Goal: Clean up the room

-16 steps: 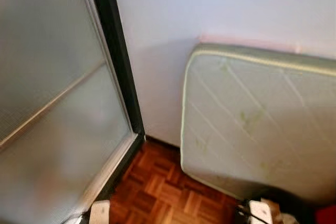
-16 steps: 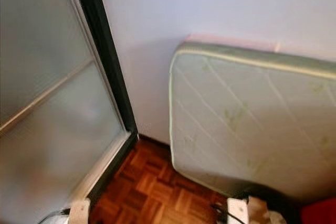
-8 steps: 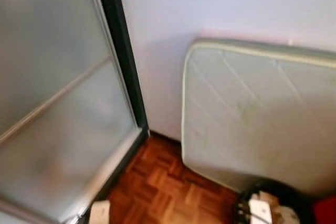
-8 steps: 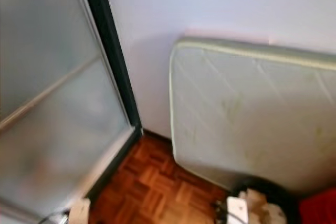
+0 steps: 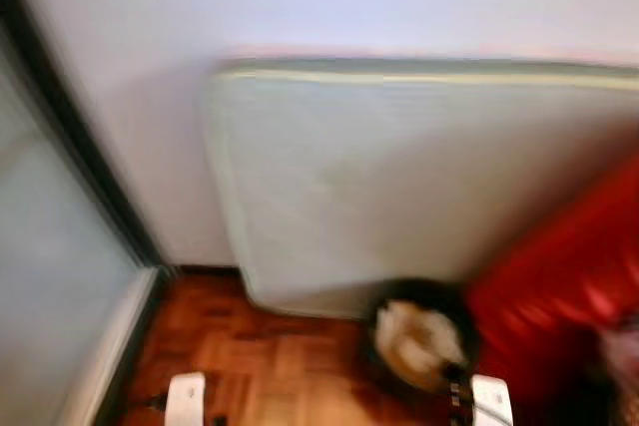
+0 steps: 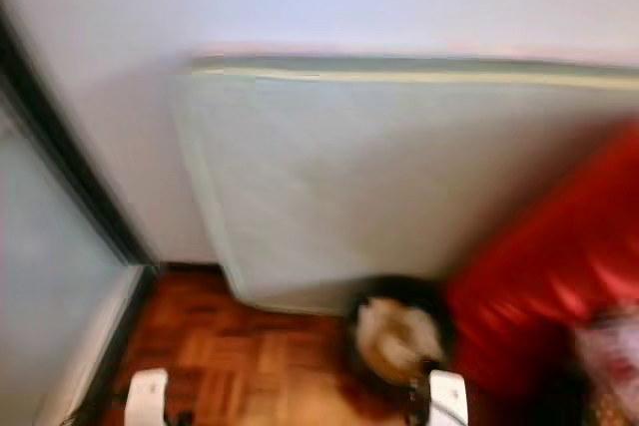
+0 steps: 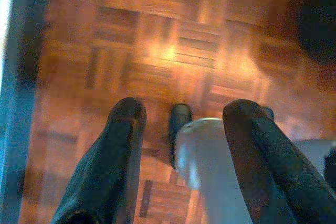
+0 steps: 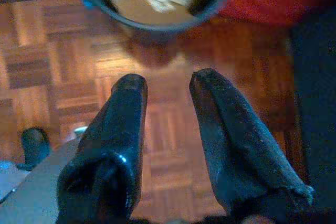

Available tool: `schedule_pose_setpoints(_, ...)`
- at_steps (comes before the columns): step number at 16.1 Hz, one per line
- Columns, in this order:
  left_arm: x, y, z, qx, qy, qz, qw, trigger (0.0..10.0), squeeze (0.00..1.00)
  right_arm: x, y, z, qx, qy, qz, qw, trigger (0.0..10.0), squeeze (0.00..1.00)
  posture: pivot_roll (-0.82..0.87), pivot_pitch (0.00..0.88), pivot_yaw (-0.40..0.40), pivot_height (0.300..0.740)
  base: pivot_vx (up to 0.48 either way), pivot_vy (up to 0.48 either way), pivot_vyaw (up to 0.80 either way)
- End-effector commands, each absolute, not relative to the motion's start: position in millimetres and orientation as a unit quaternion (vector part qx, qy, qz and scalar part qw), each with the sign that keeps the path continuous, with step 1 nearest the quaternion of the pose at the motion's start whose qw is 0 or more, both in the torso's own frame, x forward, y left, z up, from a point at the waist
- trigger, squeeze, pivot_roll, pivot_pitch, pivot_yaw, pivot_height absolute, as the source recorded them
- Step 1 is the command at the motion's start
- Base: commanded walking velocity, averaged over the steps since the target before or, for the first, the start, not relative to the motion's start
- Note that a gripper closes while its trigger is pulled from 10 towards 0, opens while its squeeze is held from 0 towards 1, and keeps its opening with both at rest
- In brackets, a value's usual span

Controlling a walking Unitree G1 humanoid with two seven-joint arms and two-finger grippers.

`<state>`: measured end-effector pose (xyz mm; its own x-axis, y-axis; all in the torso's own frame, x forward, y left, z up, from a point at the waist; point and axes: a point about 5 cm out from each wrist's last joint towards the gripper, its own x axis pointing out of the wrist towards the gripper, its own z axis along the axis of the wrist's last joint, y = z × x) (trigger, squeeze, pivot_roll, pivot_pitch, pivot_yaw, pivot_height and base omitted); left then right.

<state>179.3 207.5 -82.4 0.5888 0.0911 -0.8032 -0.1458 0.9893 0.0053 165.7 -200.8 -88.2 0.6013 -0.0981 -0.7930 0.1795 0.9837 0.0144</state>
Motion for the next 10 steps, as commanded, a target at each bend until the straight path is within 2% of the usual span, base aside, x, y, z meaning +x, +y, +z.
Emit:
schedule_pose_setpoints(1, 65.7, 259.5, -102.1, 0.002, 0.526, 0.086, 0.846, 10.0, 0.00, 136.4, -240.9, -93.0, 0.161, 0.473, -0.165, 0.851, 10.0, 0.00, 0.07, 0.000, -0.001, 0.740, 0.000, 0.000, -0.79)
schedule_pose_setpoints(5, 58.9, 251.5, -105.4, 0.002, 0.532, 0.084, 0.842, 10.0, 0.00, 128.2, -248.5, -93.6, 0.154, 0.480, -0.166, 0.848, 10.0, 0.00, 0.10, 0.000, -0.005, 0.740, 0.000, 0.000, -0.79)
schedule_pose_setpoints(10, 58.9, 257.5, -103.5, 0.013, 0.531, 0.086, 0.843, 10.0, 0.00, 128.5, -243.3, -94.9, 0.150, 0.482, -0.159, 0.848, 10.0, 0.00, 0.09, 0.000, -0.028, 0.740, 0.000, 0.000, -0.79)
